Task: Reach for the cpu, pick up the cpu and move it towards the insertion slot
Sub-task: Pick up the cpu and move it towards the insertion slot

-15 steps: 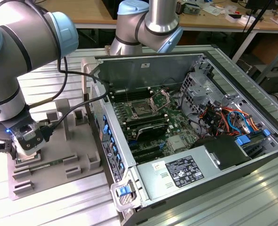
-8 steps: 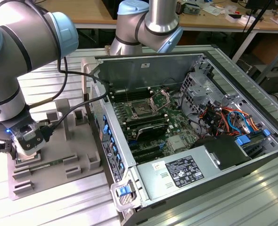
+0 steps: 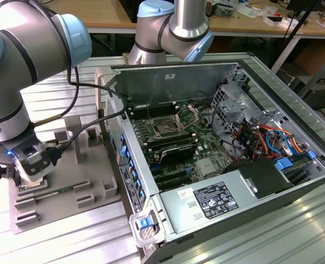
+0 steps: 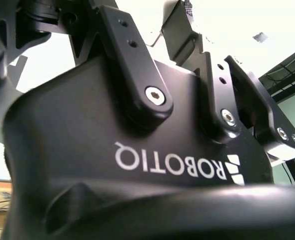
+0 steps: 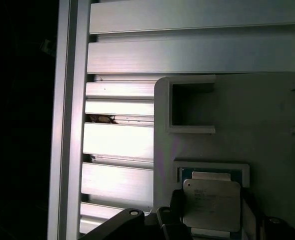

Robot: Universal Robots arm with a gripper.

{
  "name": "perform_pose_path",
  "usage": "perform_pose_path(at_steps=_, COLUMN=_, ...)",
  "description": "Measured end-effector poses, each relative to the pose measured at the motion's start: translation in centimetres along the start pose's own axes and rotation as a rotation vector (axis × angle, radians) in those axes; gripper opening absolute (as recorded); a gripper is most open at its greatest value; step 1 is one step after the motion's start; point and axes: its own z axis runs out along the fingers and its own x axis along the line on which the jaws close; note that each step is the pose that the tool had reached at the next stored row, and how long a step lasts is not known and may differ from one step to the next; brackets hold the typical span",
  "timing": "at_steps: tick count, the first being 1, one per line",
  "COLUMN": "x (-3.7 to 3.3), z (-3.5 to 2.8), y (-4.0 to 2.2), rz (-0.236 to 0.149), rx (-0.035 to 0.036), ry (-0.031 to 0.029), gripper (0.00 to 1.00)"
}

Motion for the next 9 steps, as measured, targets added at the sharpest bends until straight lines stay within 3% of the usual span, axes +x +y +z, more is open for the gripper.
perform_pose_path(at_steps=9, x=0.00, z=0.02, y=0.00, rz=0.000, rx=0.0000, ry=0.0000, gripper=0.54)
